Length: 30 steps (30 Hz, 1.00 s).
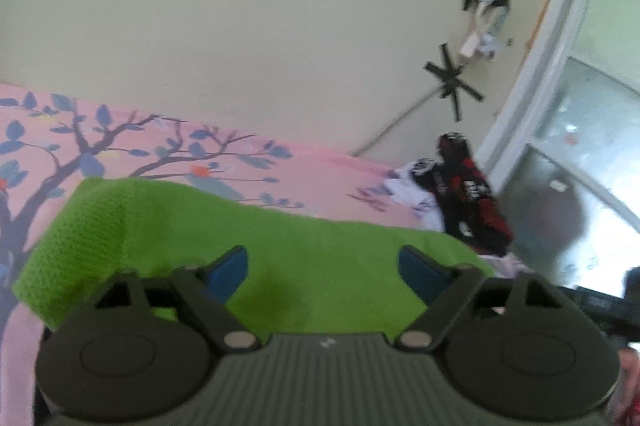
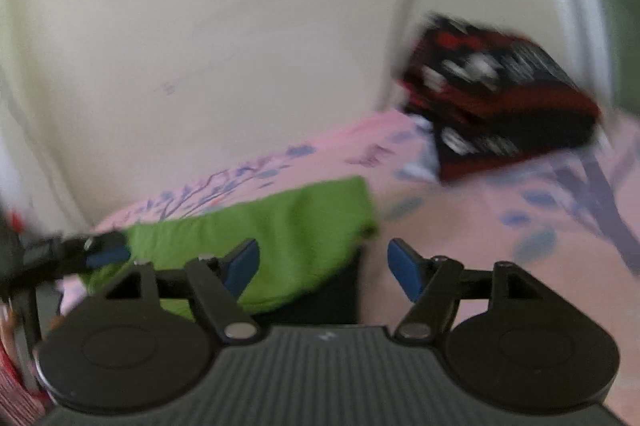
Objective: Fold small clothes
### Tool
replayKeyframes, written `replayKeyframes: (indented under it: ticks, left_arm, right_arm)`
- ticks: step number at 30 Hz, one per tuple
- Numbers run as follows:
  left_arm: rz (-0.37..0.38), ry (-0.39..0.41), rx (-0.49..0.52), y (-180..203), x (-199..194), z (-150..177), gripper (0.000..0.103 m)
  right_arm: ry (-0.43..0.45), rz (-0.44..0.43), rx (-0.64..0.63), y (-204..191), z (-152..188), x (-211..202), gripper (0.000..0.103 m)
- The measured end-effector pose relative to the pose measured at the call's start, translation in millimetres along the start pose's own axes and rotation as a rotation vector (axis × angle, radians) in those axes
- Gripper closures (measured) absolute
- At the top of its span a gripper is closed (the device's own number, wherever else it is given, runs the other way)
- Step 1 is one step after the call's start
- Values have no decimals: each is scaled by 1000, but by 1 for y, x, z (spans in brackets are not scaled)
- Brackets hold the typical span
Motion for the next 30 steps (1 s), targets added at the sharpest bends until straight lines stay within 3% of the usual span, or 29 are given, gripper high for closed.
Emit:
replayKeyframes:
  ticks: [2, 4, 6, 7, 8, 10, 12, 15, 17, 22, 26, 28, 30]
  left_arm:
    - [32, -19, 12, 8, 3, 4, 45]
    - [40, -52, 30, 13, 9, 10, 54]
    - [35, -107, 35, 13, 18, 19, 64]
    - [30, -140, 30, 11, 23, 24, 69]
    - [9, -180, 25, 8, 30, 30, 74]
    - [-23, -191, 32, 5, 32, 33, 81]
    - [-24, -192, 21, 3, 30, 32, 82]
    - [-17, -185, -1, 0, 25, 31, 86]
    - [13, -123, -17, 1, 13, 17, 85]
    - [33, 196, -86, -22, -66, -39, 80]
    - [-32, 375, -182, -71, -126, -53, 69]
    - [-17, 426, -252, -91, -139, -52, 67]
    - [4, 449, -305, -101, -143, -54, 63]
  right_arm:
    - [-73, -31, 73, 5, 4, 11, 39]
    - [-130, -59, 125, 1, 10, 23, 31]
    - [-159, -84, 145, -6, 13, 34, 33]
    - [-161, -86, 134, -12, 13, 40, 36]
    - [-166, -85, 127, -16, 14, 44, 48]
    - [-215, -93, 163, -25, 16, 53, 61]
    - [-250, -143, 202, -40, 11, 53, 65]
    - [-188, -245, 98, -96, -16, 30, 68]
    - [-155, -297, -4, -139, -27, 18, 68]
    - [-183, -378, -250, -249, -12, 26, 68]
    - [-270, -402, -381, -320, 33, 70, 70]
    - [-326, -394, -432, -345, 61, 94, 78]
    - [-420, -373, -466, -361, 99, 124, 77]
Point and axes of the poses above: each gripper's, at about its wrist camera, not at the fingertips, and x roughly the way its jaws point, y to its right, z to its underside, the point moved 10 cm from there along x, roughly the way its jaws point, and after that the axes turned 7 degrees about z, right-handed, at the moved point
